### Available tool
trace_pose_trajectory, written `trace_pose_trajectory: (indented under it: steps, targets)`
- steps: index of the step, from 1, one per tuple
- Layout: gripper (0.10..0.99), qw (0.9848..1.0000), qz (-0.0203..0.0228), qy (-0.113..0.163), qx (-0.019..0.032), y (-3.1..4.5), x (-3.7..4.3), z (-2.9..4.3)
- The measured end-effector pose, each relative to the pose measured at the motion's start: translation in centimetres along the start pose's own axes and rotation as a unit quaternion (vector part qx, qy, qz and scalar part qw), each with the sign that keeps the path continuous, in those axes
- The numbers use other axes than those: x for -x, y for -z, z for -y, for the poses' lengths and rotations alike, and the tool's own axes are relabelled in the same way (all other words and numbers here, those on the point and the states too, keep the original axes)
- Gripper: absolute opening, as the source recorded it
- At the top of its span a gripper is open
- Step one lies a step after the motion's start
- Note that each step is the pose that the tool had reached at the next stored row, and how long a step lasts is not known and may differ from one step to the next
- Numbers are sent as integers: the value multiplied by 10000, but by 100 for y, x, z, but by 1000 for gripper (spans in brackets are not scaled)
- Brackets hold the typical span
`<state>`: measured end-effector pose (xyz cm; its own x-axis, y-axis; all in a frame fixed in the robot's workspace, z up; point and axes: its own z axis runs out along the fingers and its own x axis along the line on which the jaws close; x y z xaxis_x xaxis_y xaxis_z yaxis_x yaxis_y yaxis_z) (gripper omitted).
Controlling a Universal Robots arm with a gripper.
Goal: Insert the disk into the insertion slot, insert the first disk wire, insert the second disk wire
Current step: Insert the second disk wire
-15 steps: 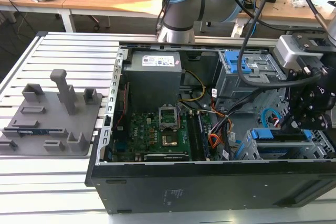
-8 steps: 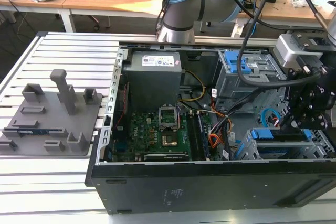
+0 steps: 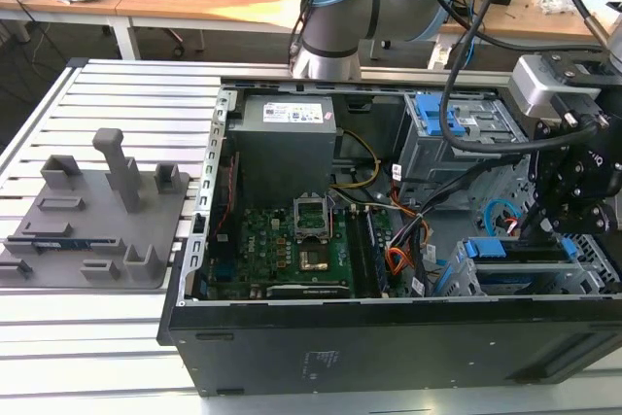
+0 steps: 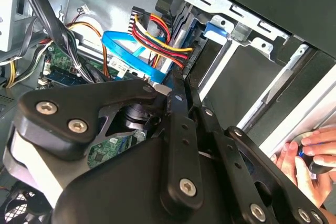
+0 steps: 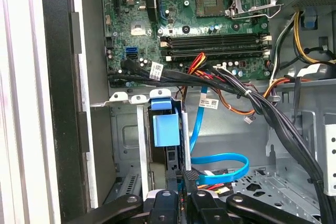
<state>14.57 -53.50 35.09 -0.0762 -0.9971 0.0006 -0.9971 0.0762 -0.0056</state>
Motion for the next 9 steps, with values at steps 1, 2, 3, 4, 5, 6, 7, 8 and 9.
trace_pose_trajectory:
  steps: [1, 2, 3, 4, 5, 6, 7, 8, 9]
  targets:
    - [161, 10000, -1, 1, 0, 1, 2, 3]
    - [161, 10000, -1, 1, 0, 0, 4, 7]
    - [161, 10000, 1, -1, 0, -2, 6, 8]
    - [161, 10000, 0, -1, 0, -2, 6, 9]
    - [161, 10000, -1, 0, 0, -4, 7, 9]
    - [161, 10000, 0, 0, 0, -8, 7, 10]
    - [161, 10000, 0, 0, 0, -12, 7, 10]
    - [161, 10000, 0, 0, 0, -14, 7, 10]
    - [161, 10000, -1, 0, 0, -16, 7, 10]
